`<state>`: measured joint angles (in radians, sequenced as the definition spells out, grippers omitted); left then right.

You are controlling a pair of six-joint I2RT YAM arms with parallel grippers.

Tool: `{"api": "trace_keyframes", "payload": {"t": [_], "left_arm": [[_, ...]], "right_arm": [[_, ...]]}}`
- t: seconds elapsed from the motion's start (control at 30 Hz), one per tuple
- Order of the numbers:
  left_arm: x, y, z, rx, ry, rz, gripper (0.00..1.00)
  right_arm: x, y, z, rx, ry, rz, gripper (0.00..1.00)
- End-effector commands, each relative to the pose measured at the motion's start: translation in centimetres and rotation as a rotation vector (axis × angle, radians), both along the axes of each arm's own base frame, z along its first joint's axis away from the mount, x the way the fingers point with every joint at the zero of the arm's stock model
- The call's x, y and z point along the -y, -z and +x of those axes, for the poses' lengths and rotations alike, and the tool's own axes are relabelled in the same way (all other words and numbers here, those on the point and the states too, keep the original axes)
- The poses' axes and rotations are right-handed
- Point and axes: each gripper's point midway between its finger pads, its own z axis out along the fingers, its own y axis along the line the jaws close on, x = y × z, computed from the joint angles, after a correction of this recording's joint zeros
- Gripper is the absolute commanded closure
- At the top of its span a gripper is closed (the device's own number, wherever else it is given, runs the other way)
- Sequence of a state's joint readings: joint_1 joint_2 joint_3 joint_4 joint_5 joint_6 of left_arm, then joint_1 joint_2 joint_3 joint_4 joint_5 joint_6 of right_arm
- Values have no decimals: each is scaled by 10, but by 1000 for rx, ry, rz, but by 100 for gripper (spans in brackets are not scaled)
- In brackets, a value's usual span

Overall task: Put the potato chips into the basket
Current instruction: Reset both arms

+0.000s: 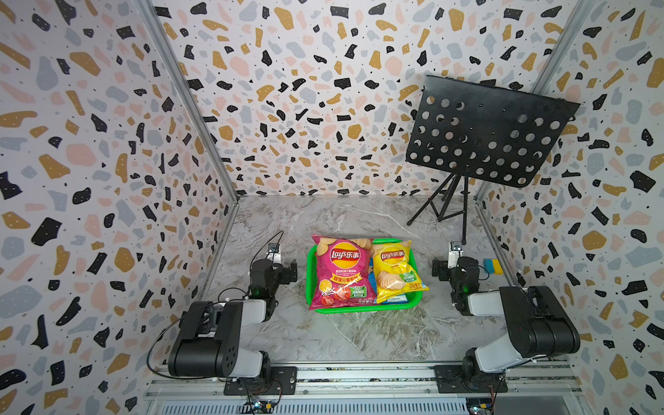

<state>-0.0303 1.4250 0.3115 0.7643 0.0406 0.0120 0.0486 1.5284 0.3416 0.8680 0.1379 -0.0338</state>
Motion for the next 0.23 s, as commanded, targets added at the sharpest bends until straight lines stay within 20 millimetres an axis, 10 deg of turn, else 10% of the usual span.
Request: {"api": "trace_keyframes", "payload": {"t": [0.0, 0.2], "left_arm": [[1, -18, 10, 59, -4, 16, 0], [0, -18, 8, 58, -7, 17, 0]], "right_arm": [[-2, -13, 5, 40, -4, 11, 0], [-2, -13, 6, 41, -4, 11, 0]]}}
